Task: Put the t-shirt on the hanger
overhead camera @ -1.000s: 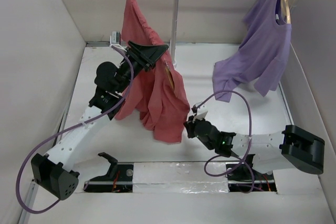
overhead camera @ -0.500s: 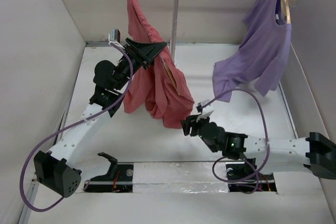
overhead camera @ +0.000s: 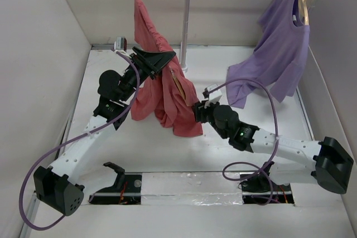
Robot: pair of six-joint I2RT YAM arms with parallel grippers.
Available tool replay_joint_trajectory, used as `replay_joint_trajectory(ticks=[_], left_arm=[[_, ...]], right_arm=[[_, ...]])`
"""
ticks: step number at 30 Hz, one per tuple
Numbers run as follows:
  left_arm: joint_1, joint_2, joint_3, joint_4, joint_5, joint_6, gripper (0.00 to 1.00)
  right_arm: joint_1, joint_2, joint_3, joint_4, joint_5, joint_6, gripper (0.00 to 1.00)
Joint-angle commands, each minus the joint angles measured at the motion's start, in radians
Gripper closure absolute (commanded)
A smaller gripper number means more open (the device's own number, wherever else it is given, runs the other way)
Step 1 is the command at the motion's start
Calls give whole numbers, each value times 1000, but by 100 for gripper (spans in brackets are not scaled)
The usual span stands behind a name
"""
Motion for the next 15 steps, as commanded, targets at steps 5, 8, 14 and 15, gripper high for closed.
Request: replay_joint_trajectory(ticks=[5,8,14,15], left_arm=[[3,-46,15,103,19,16,100],[3,-43,25,98,14,19,100],[12,5,84,139,-4,-9,100],[12,16,116,143,-4,-15,100]], right_arm=[[-78,30,57,84,-183,-60,67],[-78,39,56,69,-206,-25,100],[-96,55,-91,112,-293,131,100],[-97,64,-107,119,-304,148,100]])
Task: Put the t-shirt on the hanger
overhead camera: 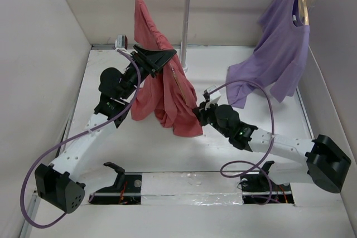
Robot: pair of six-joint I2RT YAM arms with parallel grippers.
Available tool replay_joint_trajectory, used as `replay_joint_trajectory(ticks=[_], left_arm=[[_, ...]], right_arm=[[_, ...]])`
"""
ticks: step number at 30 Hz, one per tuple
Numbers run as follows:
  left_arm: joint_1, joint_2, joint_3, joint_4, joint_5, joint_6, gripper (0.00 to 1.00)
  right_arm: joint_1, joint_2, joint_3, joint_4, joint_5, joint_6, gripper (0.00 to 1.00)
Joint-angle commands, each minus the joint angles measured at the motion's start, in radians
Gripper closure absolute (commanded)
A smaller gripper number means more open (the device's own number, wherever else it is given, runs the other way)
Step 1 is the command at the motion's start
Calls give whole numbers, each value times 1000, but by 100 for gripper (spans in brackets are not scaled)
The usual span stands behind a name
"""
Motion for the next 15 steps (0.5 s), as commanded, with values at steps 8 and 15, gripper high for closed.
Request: replay_joint_trajectory(ticks=[8,15], left_arm=[[34,32,141,184,3,-57,100],[97,61,83,261,-15,-100,100]], right_arm=[[33,48,-166,46,-21,169,100],[115,25,-194,11,-114,212,100]])
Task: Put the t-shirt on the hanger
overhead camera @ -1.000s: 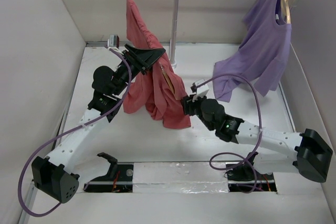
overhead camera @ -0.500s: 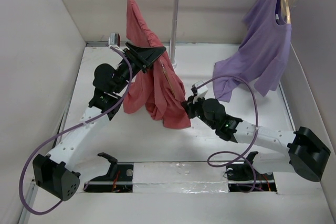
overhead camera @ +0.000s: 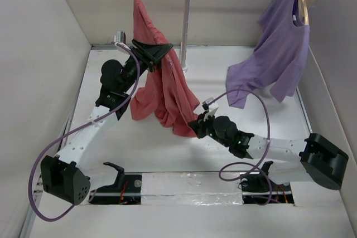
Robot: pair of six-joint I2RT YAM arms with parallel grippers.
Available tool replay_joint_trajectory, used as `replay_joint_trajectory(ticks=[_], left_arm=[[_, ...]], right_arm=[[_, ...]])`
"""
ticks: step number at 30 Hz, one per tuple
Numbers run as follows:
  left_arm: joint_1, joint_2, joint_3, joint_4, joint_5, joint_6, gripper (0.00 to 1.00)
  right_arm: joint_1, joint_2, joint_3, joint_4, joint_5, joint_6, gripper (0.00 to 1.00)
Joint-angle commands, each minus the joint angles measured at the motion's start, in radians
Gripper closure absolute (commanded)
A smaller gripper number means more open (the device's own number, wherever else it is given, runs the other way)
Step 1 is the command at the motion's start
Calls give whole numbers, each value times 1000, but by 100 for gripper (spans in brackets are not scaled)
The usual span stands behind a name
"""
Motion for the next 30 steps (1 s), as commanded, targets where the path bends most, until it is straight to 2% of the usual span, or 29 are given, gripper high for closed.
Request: replay_joint_trajectory(ticks=[1,4,8,11,16,21,24,25,27,28,30], left_arm=[[18,-17,20,294,-29,-55,100],[4,-14,-49,305,-27,-41,100],[-8,-33,-172,325,-30,-19,100],[-8,-52,-313,359,-32,-41,100],[-8,-46,-462,477,-8,-117,100],[-8,-52,-566,553,32,-159,100],[3,-66,-589,561,52,-160,100],[3,-67,-594,561,58,-159,100],[13,-67,-597,573,74,-162,100],[13,-66,-597,578,78,-162,100],[13,-63,-593,583,92,-162,100]], right_arm=[[68,-35,-16,-141,-62,29,100],[126,-163,56,-302,-29,10,100],[138,-303,211,-459,-36,-25,100],[138,-336,335,-537,-42,-42,100],[138,-250,354,-462,-78,-36,100],[151,-92,344,-536,-75,-16,100],[160,-106,302,-571,-92,-1,62],[174,-141,298,-614,-79,4,41],[174,-193,294,-649,-72,7,29],[174,-248,296,-665,-59,7,27],[174,-299,316,-679,-32,-4,30]])
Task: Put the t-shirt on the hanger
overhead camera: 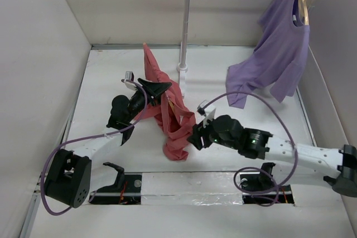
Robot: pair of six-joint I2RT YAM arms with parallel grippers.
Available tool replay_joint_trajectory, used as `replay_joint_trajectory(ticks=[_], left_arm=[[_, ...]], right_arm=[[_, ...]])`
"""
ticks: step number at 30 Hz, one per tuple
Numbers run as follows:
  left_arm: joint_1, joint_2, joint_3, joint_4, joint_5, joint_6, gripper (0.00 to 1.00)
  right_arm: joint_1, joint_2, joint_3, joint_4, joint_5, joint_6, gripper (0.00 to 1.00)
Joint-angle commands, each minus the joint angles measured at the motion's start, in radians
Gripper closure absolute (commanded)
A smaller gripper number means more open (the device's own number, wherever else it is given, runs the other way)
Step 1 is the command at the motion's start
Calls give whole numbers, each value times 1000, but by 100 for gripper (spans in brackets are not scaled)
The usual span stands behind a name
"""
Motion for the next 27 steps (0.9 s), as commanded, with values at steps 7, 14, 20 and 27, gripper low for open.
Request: replay_joint_trajectory(ticks=[7,14,20,27], left_arm=[[7,-28,10,145,81,-1,100],[7,-42,8,132,119,7,100],[16,-45,13,109,125,27,100],[16,16,-24,219,153,-21,100]], right_arm=[[-64,-32,105,89,12,-112,92],[-107,121,136,153,-88,-152,28],[-107,101,111,169,-110,-134,98],[-142,95,240,196,-67,-137,100]])
